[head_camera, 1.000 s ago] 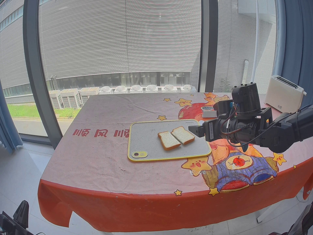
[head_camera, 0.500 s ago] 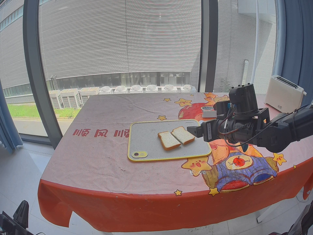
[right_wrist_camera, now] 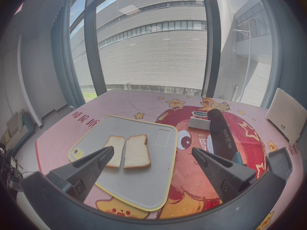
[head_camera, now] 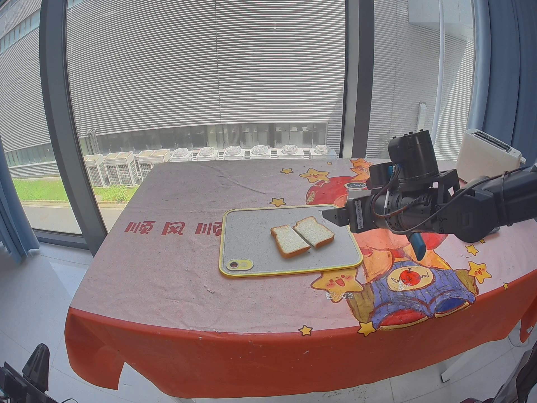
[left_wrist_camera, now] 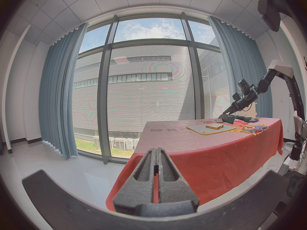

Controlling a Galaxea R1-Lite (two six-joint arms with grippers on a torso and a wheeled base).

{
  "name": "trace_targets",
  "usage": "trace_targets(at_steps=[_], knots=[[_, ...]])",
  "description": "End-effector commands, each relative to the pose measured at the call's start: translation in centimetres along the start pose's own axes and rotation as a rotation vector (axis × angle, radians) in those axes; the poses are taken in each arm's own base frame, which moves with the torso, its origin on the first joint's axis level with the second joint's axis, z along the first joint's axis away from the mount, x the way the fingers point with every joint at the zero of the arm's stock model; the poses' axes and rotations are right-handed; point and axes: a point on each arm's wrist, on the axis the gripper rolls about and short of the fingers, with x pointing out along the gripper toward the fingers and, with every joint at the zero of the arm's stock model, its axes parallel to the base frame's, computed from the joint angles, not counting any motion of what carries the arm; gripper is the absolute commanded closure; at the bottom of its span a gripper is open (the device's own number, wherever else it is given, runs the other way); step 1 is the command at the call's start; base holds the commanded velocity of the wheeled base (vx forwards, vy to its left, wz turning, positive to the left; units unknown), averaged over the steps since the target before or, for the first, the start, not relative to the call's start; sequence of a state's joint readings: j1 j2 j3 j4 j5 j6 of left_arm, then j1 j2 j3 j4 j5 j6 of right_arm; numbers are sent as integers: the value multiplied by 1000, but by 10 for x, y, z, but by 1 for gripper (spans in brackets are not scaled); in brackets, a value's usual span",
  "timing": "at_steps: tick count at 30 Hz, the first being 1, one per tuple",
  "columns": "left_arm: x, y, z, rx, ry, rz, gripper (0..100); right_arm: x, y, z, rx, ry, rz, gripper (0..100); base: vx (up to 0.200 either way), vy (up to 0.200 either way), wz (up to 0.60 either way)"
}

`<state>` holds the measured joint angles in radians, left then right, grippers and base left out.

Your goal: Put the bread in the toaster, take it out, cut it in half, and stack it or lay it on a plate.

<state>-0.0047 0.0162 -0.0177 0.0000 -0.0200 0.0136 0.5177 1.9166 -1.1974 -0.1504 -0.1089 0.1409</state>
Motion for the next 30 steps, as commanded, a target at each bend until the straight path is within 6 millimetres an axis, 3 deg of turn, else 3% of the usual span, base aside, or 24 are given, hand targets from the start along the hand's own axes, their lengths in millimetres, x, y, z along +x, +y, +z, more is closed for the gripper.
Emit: trace_targets(at_steps=[1,30], knots=[[0,0,-5,0,1,0,100,5,-2,3,5,-3,-7,0,0,0,0],[0,0,-5,0,1,0,100,39,-9,-12,-1,100,-42,0,0,0,0]])
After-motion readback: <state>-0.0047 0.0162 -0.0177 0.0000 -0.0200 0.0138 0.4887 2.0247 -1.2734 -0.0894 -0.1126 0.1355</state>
